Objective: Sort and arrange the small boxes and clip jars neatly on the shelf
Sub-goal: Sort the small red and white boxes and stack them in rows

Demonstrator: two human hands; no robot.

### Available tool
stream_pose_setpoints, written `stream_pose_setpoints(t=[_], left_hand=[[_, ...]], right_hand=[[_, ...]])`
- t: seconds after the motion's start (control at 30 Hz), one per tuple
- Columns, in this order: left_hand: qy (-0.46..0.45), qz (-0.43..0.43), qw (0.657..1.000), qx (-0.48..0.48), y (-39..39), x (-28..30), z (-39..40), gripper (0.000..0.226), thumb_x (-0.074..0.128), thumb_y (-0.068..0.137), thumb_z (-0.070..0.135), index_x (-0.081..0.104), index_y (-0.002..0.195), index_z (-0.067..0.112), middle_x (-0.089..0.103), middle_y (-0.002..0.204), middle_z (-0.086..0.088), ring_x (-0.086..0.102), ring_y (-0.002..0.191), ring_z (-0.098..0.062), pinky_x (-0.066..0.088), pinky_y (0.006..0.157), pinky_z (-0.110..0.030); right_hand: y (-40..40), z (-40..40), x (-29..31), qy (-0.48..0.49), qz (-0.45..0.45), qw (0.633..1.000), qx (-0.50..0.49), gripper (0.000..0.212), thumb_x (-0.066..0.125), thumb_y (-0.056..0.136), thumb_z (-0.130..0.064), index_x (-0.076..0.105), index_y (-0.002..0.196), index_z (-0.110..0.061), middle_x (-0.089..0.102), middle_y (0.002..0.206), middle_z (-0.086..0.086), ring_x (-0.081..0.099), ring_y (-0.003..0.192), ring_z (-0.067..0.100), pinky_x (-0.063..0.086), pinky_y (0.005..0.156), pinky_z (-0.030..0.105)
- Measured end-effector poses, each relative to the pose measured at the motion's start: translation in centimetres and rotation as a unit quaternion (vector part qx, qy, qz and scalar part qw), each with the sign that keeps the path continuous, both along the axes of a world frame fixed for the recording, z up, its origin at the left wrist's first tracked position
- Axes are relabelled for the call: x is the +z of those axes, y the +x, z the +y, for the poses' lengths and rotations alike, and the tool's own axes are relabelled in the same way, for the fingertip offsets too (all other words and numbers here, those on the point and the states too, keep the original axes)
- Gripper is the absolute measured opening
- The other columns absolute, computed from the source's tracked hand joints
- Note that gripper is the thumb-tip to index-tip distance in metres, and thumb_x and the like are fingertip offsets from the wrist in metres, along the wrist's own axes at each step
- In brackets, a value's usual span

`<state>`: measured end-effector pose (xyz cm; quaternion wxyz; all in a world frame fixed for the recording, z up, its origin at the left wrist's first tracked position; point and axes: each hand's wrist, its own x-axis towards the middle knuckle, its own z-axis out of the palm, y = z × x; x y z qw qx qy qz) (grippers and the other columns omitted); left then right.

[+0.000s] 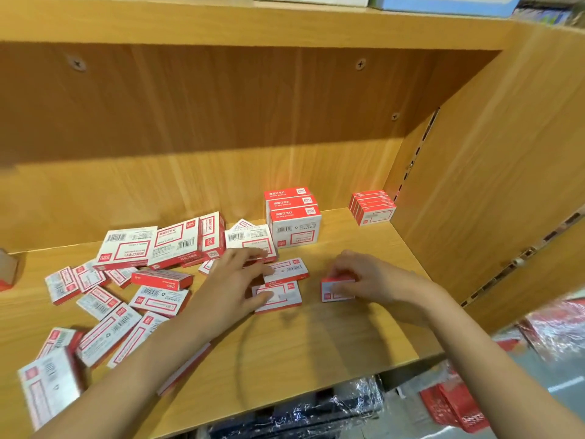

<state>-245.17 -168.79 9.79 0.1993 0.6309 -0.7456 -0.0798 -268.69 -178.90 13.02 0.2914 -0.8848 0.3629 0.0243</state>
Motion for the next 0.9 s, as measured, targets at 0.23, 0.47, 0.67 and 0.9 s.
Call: stream_pose_setpoints(t=[0.23, 0.47, 0.67, 0.9], left_hand=[[-0.036, 0.054, 0.998, 0.016, 0.4, -0.5, 0.6, 0.041, 0.048, 0.078, 0.051, 0.063, 0.106, 0.026, 0.050, 0.126, 0.002, 0.042, 0.117, -0.020, 0.035, 0.096, -0.041], [-0.010, -0.120, 0.991, 0.065, 2.0, 1.9, -2.4, 0.058, 0.062, 0.081, 0.043, 0.044, 0.130, 0.019, 0.043, 0.140, -0.001, 0.035, 0.130, -0.019, 0.001, 0.112, -0.035], [0.012, -0.167, 0.986, 0.019, 2.9, 3.1, -3.7, 0.037, 0.060, 0.083, 0.043, 0.058, 0.108, 0.017, 0.065, 0.109, -0.003, 0.054, 0.107, -0.023, 0.022, 0.104, -0.031], [-0.045, -0.164, 0.985, -0.015, 3.7, 2.2, -2.0, 0.023, 0.054, 0.079, 0.038, 0.066, 0.087, 0.020, 0.066, 0.075, 0.002, 0.060, 0.079, -0.021, 0.033, 0.082, -0.023]], right_hand=[[3.9, 1.3, -0.1, -0.091, -0.072, 0.993, 0.025, 0.038, 0.066, 0.081, -0.031, 0.055, 0.116, -0.020, 0.053, 0.121, -0.006, 0.038, 0.109, 0.007, 0.034, 0.085, 0.021], [5.2, 1.8, -0.1, -0.108, -0.068, 0.992, 0.015, 0.025, 0.063, 0.083, -0.028, 0.060, 0.105, -0.017, 0.063, 0.105, -0.002, 0.054, 0.093, 0.014, 0.041, 0.073, 0.028], [3.4, 0.2, 0.1, -0.113, -0.149, 0.981, -0.054, 0.013, 0.058, 0.080, -0.004, 0.063, 0.090, -0.012, 0.067, 0.090, 0.002, 0.056, 0.079, 0.015, 0.041, 0.065, 0.020], [2.1, -0.5, 0.8, -0.061, -0.150, 0.985, -0.062, 0.015, 0.062, 0.082, -0.005, 0.062, 0.088, -0.019, 0.058, 0.081, -0.014, 0.052, 0.070, -0.002, 0.039, 0.062, 0.009]])
